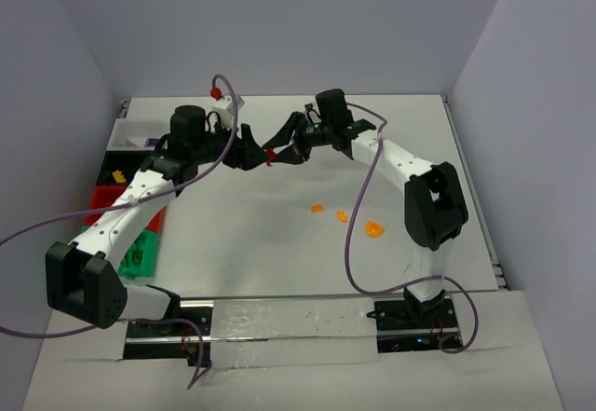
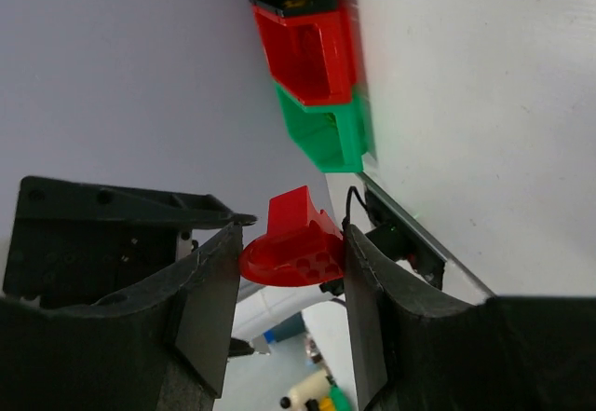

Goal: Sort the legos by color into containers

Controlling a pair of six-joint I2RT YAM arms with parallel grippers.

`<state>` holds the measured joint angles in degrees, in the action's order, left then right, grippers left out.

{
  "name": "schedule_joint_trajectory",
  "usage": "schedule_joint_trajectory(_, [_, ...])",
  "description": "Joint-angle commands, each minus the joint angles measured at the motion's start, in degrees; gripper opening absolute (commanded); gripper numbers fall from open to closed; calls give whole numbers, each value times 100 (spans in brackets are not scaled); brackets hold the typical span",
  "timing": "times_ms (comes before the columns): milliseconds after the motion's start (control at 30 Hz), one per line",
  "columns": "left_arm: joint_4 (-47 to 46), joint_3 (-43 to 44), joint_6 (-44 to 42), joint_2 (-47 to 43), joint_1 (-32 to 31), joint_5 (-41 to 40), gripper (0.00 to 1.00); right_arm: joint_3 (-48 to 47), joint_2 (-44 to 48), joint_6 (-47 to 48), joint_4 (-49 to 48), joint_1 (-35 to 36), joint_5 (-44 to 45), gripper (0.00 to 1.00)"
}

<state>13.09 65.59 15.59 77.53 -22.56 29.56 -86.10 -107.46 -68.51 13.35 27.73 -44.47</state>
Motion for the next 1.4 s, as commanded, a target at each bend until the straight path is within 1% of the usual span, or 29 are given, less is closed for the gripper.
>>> schedule_joint_trajectory(0, [-327, 396, 200, 193, -108, -277, 64, 135, 163, -531, -210, 14, -81, 0])
schedule_joint_trajectory(133, [-324, 530, 223, 401, -219, -313, 62, 268, 211, -816, -480, 21, -255, 0])
schedule_joint_trajectory(367, [-219, 597, 183, 500, -293, -577, 57, 745, 320, -1642, -1443, 5, -609, 0])
schedule_joint_trajectory(600, [-122, 396, 141, 359, -302, -970, 57, 952, 326, -2053, -1849, -44, -611, 0])
schedule_joint_trajectory(733, [-129, 332, 163, 351, -293, -992, 59, 983, 294, -2313, -2099, -48, -633, 0])
schedule_joint_trajectory(833, [-124, 339, 141, 361, -293, -938, 58, 1044, 321, -2391, -2203, -48, -625, 0])
schedule_joint_trajectory(1033, [-272, 244, 330, 386, -310, -697, 51, 1262, 278, -2790, -2618, -57, -685, 0])
schedule_joint_trajectory(1200, [-307, 305, 339, 438, -310, -661, 33, 1306, 296, -2905, -2741, -48, -695, 0])
schedule_joint_trajectory(1233, [-307, 305, 341, 431, -302, -643, 32, 1307, 296, -2914, -2744, -49, -702, 0])
schedule_joint_trajectory(1267, [-307, 296, 366, 447, -311, -627, 32, 1315, 296, -2931, -2777, -66, -694, 0])
schedule_joint_trajectory(1333, [-328, 212, 413, 432, -311, -567, 39, 1363, 289, -3008, -2853, -74, -710, 0])
schedule_joint_trajectory(1367, [-337, 185, 418, 422, -314, -561, 39, 1371, 287, -3041, -2898, -78, -712, 0])
